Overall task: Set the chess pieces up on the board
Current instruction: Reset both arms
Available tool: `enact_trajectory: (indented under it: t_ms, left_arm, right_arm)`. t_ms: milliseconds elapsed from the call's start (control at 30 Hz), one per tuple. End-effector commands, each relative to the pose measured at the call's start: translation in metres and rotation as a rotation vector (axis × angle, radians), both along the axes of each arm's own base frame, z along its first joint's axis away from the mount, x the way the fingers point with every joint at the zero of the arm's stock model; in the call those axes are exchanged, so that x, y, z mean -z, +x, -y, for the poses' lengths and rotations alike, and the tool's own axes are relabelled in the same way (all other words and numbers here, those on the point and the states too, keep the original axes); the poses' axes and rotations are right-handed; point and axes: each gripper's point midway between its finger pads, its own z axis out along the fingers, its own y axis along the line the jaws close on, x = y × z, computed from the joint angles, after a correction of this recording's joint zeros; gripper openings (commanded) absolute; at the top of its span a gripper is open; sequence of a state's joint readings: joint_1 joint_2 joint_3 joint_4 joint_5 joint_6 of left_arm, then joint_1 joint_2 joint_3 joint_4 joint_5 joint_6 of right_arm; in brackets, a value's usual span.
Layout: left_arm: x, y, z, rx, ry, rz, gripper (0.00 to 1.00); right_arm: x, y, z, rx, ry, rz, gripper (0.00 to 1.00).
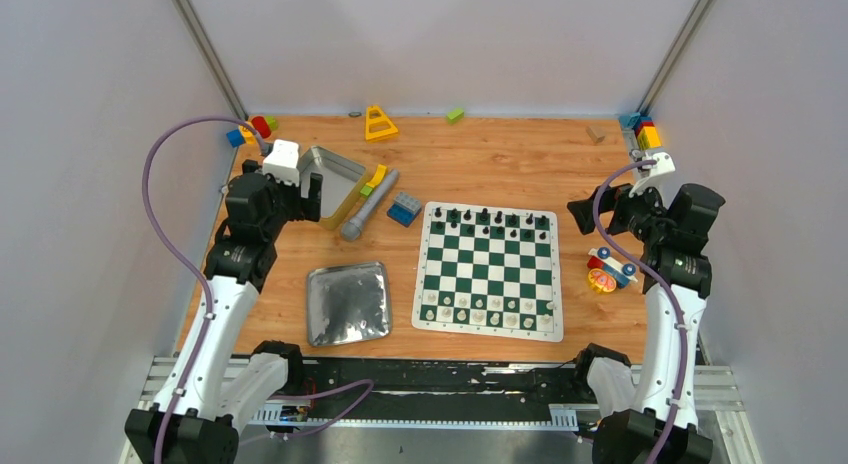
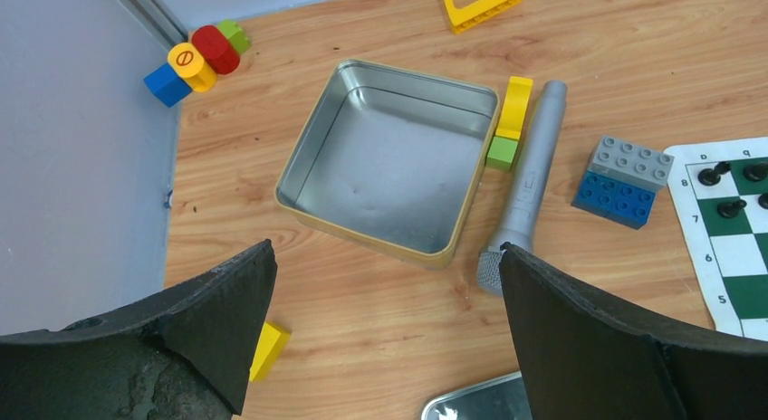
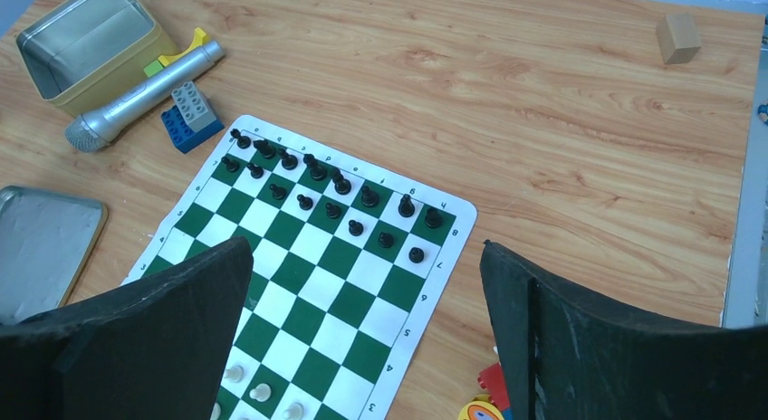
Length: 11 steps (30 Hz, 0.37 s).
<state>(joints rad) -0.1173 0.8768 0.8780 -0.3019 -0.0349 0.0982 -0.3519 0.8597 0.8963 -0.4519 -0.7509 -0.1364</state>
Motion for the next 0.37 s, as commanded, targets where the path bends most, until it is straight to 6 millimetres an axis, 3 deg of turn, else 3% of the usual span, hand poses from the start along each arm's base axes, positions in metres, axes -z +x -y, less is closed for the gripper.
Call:
enact_trajectory:
  t_ms: [0,333]
  left_arm:
    - [-0.0066,0.0048,-0.0005,-0.002,-0.01,0.04,1.0]
    - [-0.0052,0.005,0.0019,0.014,-0.01,0.04,1.0]
  right_arm:
    - [-0.0039,0.0017,0.0011,-0.007,-0.021,0.03,1.0]
    - [-0.0052,-0.0015,-0.0003,-0.011,-0.027,0.033,1.0]
